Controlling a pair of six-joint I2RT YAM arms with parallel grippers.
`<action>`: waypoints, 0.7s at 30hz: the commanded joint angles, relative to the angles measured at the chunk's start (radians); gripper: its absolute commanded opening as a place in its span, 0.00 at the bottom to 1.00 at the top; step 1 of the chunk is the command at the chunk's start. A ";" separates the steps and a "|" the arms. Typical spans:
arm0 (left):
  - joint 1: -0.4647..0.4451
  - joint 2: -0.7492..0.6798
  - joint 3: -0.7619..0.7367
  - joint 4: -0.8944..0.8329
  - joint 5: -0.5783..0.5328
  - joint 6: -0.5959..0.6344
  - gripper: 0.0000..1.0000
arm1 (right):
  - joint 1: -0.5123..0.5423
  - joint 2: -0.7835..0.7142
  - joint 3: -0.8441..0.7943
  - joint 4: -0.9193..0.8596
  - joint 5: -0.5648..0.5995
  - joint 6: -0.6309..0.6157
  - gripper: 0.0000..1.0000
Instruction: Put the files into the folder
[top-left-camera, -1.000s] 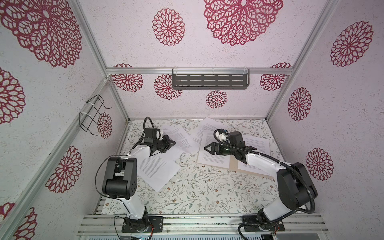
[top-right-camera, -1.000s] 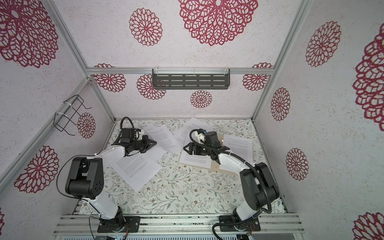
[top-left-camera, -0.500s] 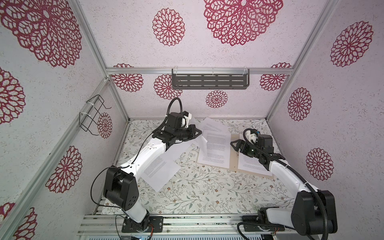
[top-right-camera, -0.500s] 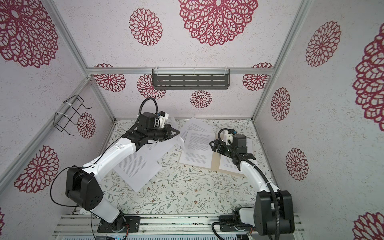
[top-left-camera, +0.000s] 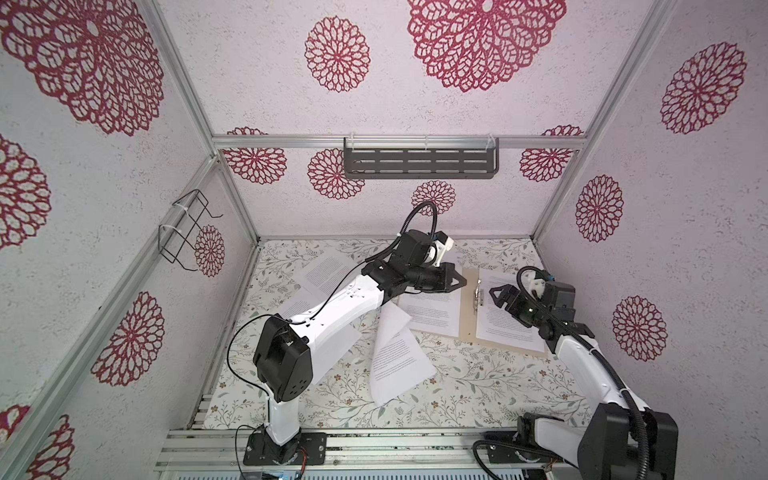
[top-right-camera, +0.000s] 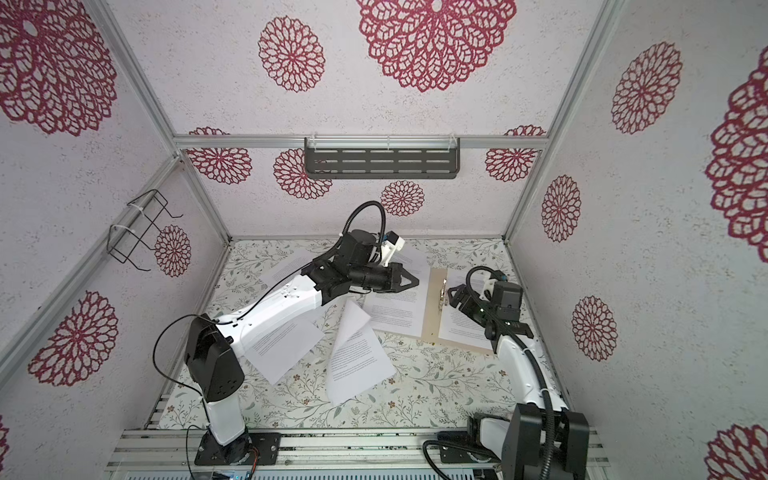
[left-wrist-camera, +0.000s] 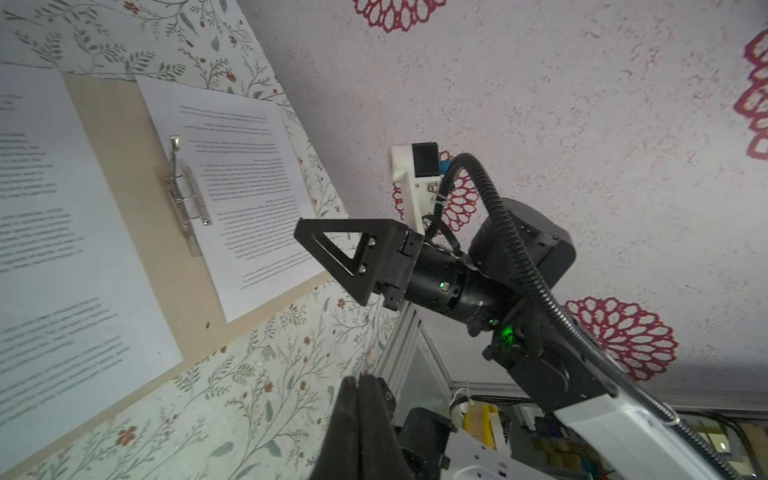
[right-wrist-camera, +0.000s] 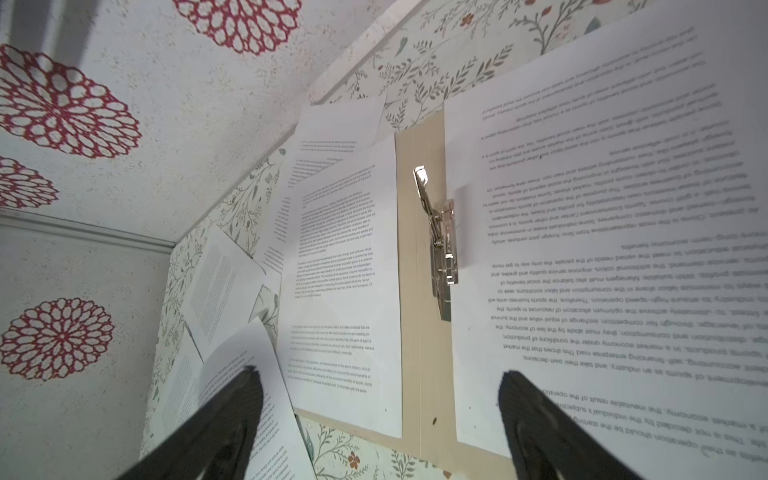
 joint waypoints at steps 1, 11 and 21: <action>0.142 -0.123 -0.166 -0.056 -0.120 0.035 0.31 | 0.108 0.000 0.007 0.001 0.007 -0.026 0.92; 0.401 -0.493 -0.694 -0.144 -0.263 0.037 0.98 | 0.430 0.185 0.026 0.031 0.008 -0.081 0.90; 0.422 -0.508 -0.957 0.012 -0.136 -0.115 0.99 | 0.558 0.288 -0.030 0.112 -0.044 -0.044 0.88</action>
